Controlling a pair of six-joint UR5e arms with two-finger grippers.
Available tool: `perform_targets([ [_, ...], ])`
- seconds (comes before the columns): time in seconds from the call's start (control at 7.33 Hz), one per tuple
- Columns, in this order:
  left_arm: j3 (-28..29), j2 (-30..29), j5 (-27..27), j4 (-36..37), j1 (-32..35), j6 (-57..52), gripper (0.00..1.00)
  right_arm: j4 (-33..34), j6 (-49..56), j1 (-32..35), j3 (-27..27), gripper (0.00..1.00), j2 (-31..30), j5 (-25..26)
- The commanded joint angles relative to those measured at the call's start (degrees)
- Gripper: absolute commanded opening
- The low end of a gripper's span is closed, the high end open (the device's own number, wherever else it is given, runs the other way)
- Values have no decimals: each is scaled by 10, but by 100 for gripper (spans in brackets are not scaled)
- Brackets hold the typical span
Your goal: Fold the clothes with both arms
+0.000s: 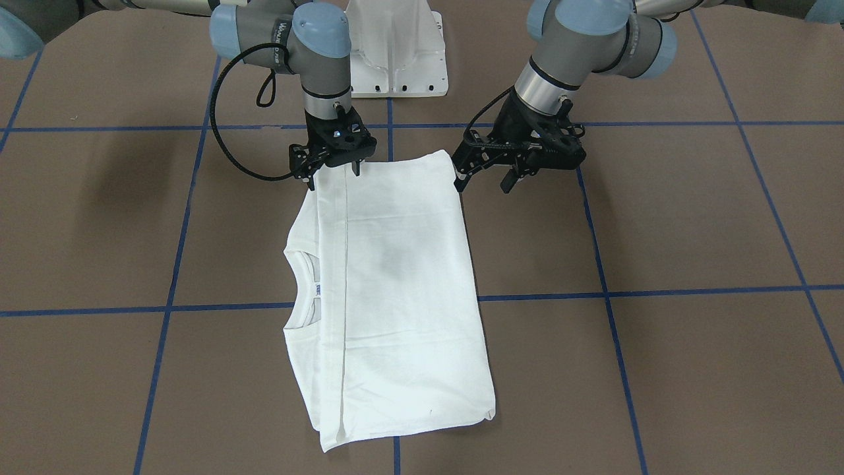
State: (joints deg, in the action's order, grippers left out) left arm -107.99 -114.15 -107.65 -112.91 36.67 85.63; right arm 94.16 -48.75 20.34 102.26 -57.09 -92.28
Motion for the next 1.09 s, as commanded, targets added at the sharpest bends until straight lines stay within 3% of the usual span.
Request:
perform_targets([
  [0.0,-5,13,-1,0,0,0,100,2,-1,-12,0,100,-5,-5],
  [0.95,-4,9,-8,-1,-4,0,100,4,-1,-19,-4,100,-25,-8],
])
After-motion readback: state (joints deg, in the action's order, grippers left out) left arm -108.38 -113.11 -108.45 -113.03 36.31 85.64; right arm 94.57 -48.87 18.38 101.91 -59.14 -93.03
